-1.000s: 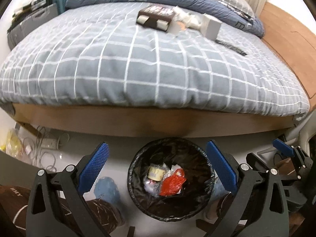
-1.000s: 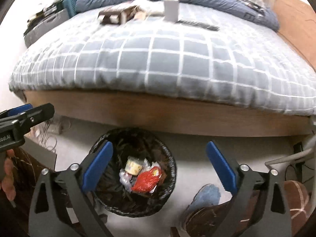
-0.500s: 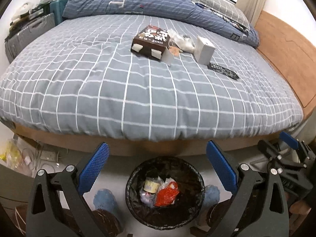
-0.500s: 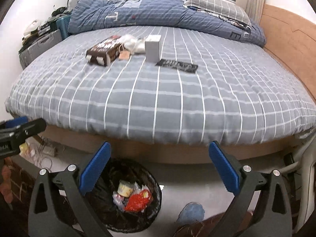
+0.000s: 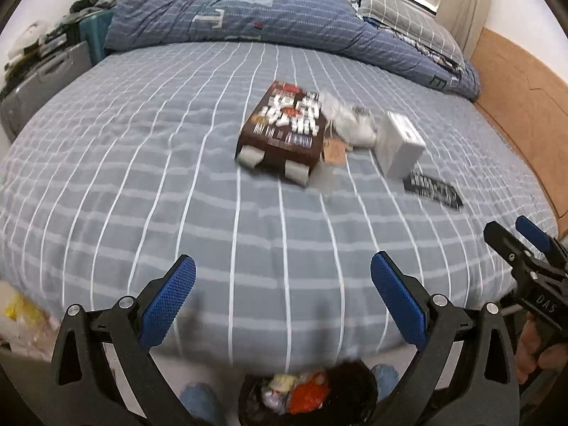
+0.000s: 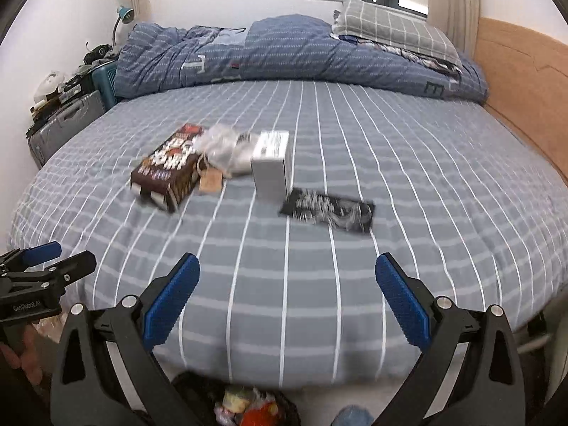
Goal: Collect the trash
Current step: 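Move both open tools back toward the remaining trash on the bed, then grasp the brown snack box with the left tool while the right tool grasps the small white box, then lift the snack box and white box and carry both over the bin, then open the left tool over the bin while the right tool releases the white box, then move both open tools back toward the white bag and black packet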
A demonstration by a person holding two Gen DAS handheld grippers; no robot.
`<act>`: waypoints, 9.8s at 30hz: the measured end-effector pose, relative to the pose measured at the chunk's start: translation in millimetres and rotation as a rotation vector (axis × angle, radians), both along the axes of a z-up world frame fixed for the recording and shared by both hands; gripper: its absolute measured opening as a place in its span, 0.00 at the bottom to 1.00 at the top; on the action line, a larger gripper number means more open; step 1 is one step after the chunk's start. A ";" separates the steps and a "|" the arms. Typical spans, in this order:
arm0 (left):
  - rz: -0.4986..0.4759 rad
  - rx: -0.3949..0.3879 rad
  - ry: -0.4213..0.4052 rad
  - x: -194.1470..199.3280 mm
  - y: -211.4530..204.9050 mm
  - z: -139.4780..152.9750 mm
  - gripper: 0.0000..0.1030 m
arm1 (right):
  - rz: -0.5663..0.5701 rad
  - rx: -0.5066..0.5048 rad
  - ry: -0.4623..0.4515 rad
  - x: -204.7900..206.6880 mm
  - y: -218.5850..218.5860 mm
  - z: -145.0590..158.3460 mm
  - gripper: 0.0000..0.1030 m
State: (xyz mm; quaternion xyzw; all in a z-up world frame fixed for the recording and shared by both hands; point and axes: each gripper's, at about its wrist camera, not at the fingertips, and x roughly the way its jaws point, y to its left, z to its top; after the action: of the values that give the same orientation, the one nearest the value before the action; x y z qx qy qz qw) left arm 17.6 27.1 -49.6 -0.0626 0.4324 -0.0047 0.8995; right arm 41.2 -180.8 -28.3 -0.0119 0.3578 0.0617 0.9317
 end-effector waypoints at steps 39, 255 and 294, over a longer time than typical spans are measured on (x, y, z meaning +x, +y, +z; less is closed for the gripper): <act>-0.076 0.139 0.066 160.8 -3.9 -52.4 0.94 | 0.062 0.039 0.154 156.9 37.4 -61.0 0.42; 0.082 -0.001 0.230 -192.5 9.5 -81.7 0.94 | 0.153 0.033 0.360 -172.5 72.1 -101.8 0.40; 0.005 0.020 0.122 -130.0 -35.7 -9.2 0.94 | -0.025 -0.007 0.113 -116.0 -19.5 -7.2 0.93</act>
State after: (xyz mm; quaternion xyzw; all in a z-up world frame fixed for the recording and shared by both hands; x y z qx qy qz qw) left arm -112.4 -8.6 -58.8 -0.0548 0.4864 0.0059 0.8720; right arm -74.8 -200.4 -35.5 -0.0071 0.4101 0.0492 0.9107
